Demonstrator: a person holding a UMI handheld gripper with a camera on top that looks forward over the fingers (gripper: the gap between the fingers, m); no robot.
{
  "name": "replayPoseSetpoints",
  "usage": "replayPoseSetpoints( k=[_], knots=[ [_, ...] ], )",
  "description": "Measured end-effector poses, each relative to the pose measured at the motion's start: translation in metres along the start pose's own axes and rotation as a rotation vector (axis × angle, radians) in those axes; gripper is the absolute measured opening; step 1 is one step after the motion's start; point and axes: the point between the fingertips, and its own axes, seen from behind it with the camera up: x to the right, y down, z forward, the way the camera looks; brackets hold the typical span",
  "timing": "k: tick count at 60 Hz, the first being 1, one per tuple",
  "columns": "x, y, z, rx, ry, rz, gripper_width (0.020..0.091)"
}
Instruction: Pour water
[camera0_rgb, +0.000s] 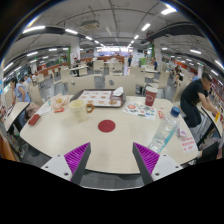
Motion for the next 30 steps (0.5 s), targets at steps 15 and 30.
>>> replayPoseSetpoints(
  k=[15,30],
  knots=[
    [0.129,0.033,0.024,0.038,0.114,0.069,0.0851],
    [0.192,0.003,0.077,0.132,0.188,0.091,0.0849]
  ],
)
